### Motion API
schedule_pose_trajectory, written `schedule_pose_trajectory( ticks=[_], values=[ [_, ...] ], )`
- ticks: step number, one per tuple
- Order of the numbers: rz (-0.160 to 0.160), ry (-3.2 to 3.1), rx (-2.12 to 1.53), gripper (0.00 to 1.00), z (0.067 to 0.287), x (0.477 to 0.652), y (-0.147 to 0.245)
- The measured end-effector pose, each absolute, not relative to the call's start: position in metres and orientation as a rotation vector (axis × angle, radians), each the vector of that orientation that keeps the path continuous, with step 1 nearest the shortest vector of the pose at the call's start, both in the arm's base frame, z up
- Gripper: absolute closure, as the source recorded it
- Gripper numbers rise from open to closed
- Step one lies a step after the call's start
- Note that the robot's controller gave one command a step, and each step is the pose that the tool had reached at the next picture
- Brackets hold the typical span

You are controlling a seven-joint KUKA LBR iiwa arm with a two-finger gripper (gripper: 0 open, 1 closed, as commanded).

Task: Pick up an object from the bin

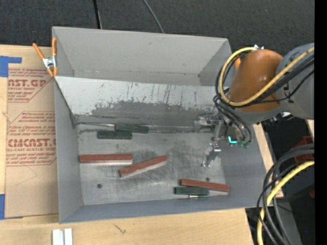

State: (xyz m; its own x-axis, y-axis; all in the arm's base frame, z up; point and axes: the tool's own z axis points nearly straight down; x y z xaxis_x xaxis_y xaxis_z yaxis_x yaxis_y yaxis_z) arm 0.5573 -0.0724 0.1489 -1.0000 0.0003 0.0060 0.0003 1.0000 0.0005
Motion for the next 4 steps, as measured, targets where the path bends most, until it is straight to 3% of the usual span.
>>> schedule_pose_trajectory(
  ticks=[1,2,3,4],
  values=[
    [0.001,-3.143,0.001,0.00,0.153,0.559,-0.072],
    [-0.001,-3.139,0.091,1.00,0.096,0.489,0.053],
    [-0.001,-3.139,0.091,0.00,0.096,0.489,0.053],
    [0.000,-3.139,0.090,0.00,0.096,0.489,0.053]
  ],
)
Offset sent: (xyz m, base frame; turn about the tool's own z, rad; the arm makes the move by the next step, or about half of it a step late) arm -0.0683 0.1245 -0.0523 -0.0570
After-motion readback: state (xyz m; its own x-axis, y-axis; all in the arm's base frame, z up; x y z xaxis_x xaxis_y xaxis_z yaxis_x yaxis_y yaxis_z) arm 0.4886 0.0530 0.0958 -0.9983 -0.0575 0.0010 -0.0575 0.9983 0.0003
